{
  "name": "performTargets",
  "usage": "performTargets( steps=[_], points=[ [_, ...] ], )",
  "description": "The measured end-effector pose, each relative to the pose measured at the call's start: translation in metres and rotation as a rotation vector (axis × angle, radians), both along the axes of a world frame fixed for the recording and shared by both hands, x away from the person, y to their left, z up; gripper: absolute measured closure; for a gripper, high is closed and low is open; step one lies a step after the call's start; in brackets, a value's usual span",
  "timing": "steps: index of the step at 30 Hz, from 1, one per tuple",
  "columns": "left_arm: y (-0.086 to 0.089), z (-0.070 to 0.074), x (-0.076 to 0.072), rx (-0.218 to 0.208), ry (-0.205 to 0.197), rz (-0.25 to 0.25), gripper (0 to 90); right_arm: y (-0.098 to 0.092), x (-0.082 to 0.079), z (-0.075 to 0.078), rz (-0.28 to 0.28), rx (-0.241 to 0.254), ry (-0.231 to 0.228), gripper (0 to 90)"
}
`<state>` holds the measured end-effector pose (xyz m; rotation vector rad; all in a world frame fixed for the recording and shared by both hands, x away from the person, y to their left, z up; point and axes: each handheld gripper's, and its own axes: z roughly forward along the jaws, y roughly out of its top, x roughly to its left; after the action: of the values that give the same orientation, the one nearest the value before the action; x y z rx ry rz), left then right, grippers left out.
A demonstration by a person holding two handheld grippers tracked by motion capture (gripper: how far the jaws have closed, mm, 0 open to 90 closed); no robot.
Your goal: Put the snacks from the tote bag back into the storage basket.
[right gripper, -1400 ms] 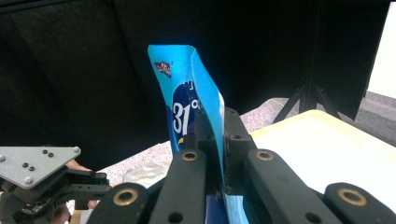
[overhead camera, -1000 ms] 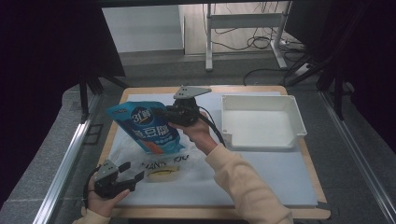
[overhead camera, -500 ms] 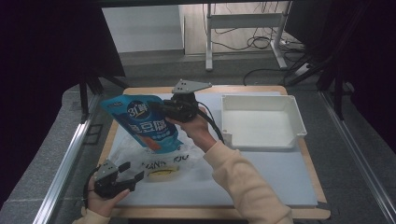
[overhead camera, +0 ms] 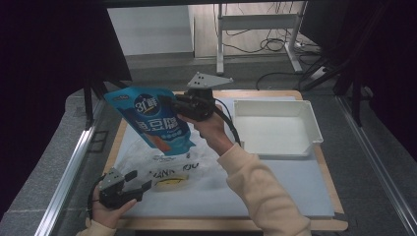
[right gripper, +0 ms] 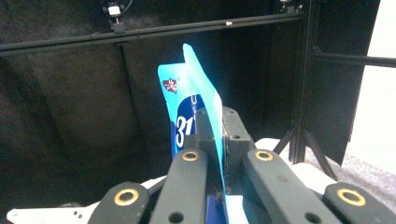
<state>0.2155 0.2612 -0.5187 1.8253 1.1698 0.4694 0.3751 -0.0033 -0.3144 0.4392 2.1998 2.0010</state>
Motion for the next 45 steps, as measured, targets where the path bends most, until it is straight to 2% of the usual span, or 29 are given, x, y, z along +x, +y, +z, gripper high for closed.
performTargets(
  steps=[8, 15, 34, 45],
  points=[
    [0.000, 0.000, 0.000, 0.001, 0.002, 0.001, 29.9, -0.013, -0.001, 0.018, -0.016, 0.008, -0.028, 88.0],
    [0.000, 0.000, 0.000, 0.000, 0.003, 0.003, 29.9, -0.022, -0.001, 0.027, -0.023, 0.013, -0.037, 88.1],
    [0.000, 0.000, 0.001, 0.002, 0.004, 0.005, 29.9, -0.059, 0.003, 0.043, -0.090, 0.015, -0.057, 88.2],
    [0.000, -0.001, 0.002, 0.004, 0.006, 0.008, 29.9, -0.085, 0.007, 0.045, -0.140, 0.030, -0.060, 88.3]
  ],
)
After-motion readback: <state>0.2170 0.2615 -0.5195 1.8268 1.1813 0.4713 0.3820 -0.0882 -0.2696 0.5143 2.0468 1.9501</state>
